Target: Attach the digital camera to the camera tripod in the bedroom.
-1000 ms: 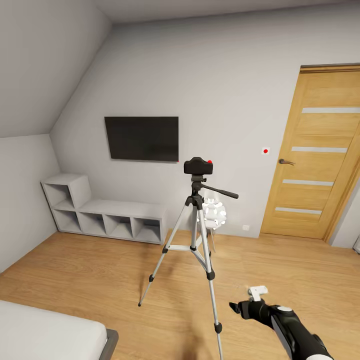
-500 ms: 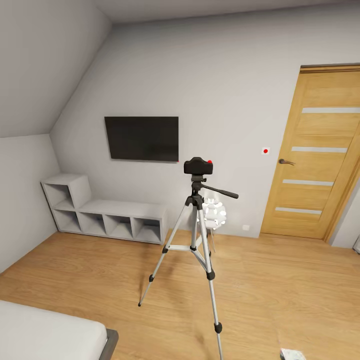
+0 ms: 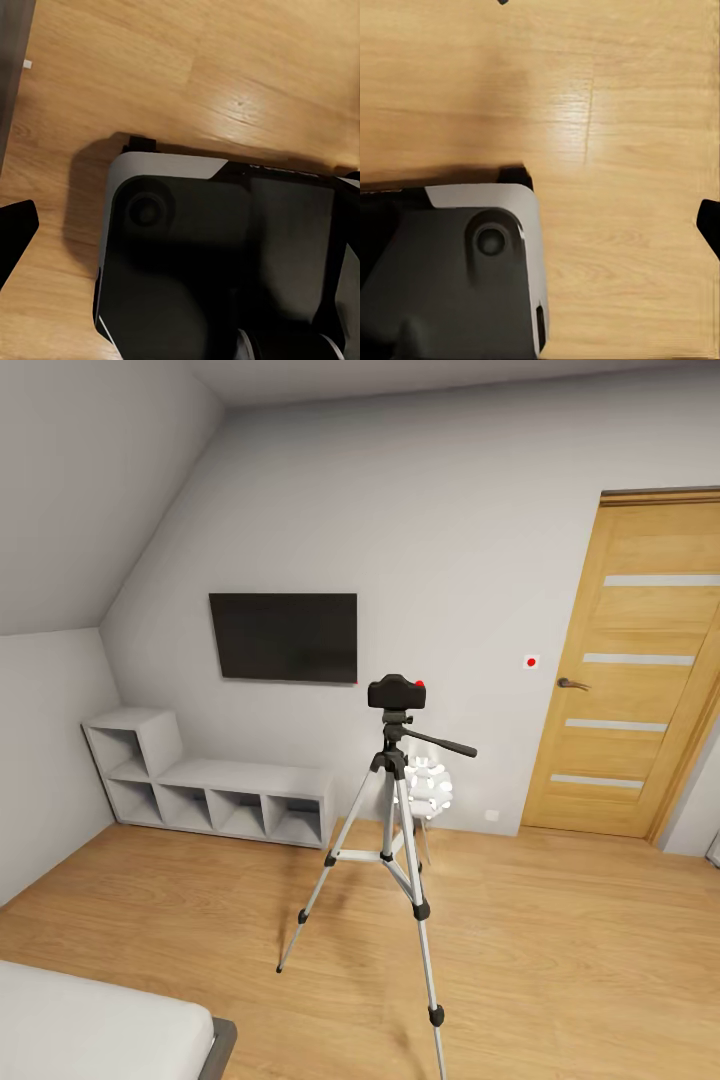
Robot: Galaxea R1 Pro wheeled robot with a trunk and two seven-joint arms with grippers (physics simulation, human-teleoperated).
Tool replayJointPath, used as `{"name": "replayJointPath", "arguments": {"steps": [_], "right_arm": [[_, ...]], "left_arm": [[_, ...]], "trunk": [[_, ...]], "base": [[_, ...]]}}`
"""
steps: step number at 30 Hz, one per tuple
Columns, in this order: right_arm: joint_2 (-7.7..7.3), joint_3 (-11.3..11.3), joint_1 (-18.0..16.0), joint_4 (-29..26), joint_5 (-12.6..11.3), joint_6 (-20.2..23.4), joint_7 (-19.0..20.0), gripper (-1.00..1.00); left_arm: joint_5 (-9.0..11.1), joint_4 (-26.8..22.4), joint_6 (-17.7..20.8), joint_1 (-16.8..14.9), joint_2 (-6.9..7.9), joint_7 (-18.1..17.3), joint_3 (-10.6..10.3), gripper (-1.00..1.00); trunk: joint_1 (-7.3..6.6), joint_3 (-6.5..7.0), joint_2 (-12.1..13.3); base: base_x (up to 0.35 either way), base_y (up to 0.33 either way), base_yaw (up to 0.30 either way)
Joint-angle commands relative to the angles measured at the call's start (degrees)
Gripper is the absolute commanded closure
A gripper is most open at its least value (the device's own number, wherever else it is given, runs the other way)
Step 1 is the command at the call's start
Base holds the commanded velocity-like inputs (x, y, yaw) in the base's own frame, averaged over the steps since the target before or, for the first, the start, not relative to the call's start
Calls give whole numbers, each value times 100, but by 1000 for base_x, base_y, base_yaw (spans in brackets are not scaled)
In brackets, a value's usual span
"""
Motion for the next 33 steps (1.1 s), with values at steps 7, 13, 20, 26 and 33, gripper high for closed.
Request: {"name": "replayJointPath", "arguments": {"steps": [7,13,20,26,33], "right_arm": [[365,-67,579,23,27,-945,-824,-100],[487,-73,724,25,31,-1171,-1019,-100],[528,-69,765,24,57,-1227,-1075,-100],[541,-60,772,23,68,-1237,-1050,-100],[551,-58,773,23,72,-1242,-1032,-100]], "left_arm": [[62,-2,26,-1,-4,-12,-41,-100],[67,4,28,0,-4,-11,-39,-100],[69,6,32,-1,-5,-11,-39,-100],[68,5,34,-2,-5,-11,-39,-100],[69,3,29,-1,-5,-11,-39,-100]], "trunk": [[2,-1,-4],[2,-1,-4],[2,-1,-4],[2,-1,-4],[2,-1,-4]], "base": [[0,0,0],[0,0,0],[0,0,0],[0,0,0],[0,0,0]]}}
